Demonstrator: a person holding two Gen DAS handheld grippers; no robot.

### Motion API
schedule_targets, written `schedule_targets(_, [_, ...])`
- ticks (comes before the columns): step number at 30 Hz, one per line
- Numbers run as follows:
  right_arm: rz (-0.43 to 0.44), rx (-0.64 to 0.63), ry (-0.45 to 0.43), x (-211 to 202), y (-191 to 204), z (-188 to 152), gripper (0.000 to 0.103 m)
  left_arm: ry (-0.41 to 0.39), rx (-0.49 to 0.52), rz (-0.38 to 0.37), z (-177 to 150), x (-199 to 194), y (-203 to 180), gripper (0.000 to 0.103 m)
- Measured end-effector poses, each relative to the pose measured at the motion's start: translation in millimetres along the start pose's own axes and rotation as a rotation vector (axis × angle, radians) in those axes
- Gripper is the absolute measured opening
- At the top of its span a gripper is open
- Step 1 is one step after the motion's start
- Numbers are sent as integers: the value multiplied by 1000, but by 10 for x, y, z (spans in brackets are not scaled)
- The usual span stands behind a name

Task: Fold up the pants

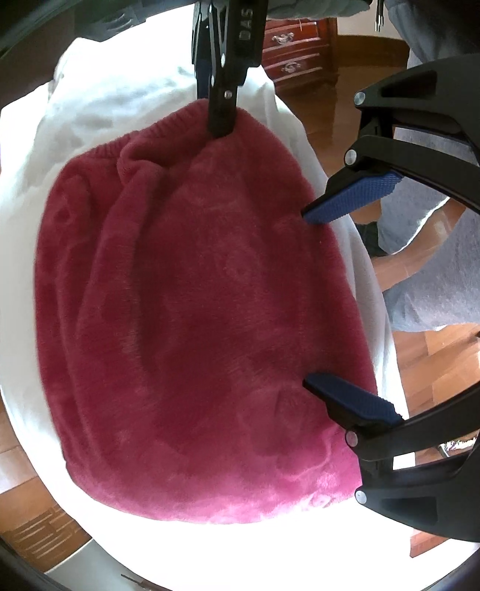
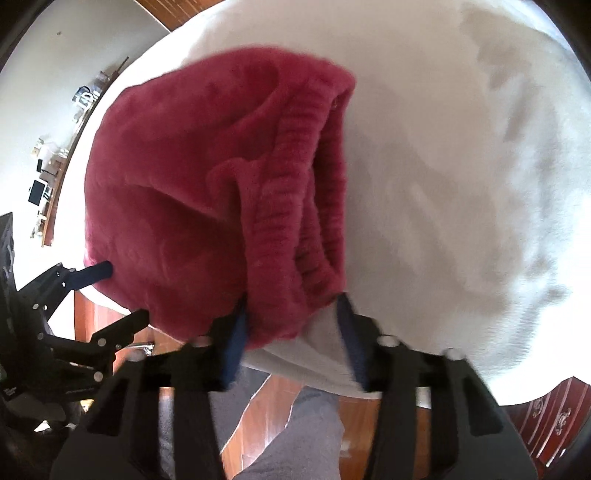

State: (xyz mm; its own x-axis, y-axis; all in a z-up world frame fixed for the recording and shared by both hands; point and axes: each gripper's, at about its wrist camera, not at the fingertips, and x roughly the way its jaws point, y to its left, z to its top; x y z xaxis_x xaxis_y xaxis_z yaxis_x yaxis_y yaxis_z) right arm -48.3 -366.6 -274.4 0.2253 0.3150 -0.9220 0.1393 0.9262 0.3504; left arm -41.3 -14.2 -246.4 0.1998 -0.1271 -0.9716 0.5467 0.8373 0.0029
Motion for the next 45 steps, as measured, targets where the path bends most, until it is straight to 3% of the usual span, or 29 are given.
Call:
schedule_targets(4, [-52, -49, 22, 145, 54, -65, 36, 16, 1, 0, 5, 82, -3, 83])
schedule_targets(8, [3, -11, -5, 50, -6, -1, 36, -9, -34, -27, 15, -61, 99, 83])
schedule_targets(16, [130, 138, -100, -358, -254, 114, 66, -83, -195, -18, 192, -439, 671, 83])
schedule_targets(19, [157, 169, -127, -421, -277, 276, 82, -115, -232, 3, 296, -528, 934, 83])
schedule_targets(28, [132, 239, -119, -136, -230, 604, 87, -102, -358, 15, 543, -414, 1830, 85])
schedule_targets(36, [197, 320, -36, 261, -314, 661, 88, -45, -445, -151, 602, -93, 2211, 97])
schedule_targets(45, [262, 396, 6, 527, -453, 726, 98, 50, -530, -329, 636, 277, 2402, 98])
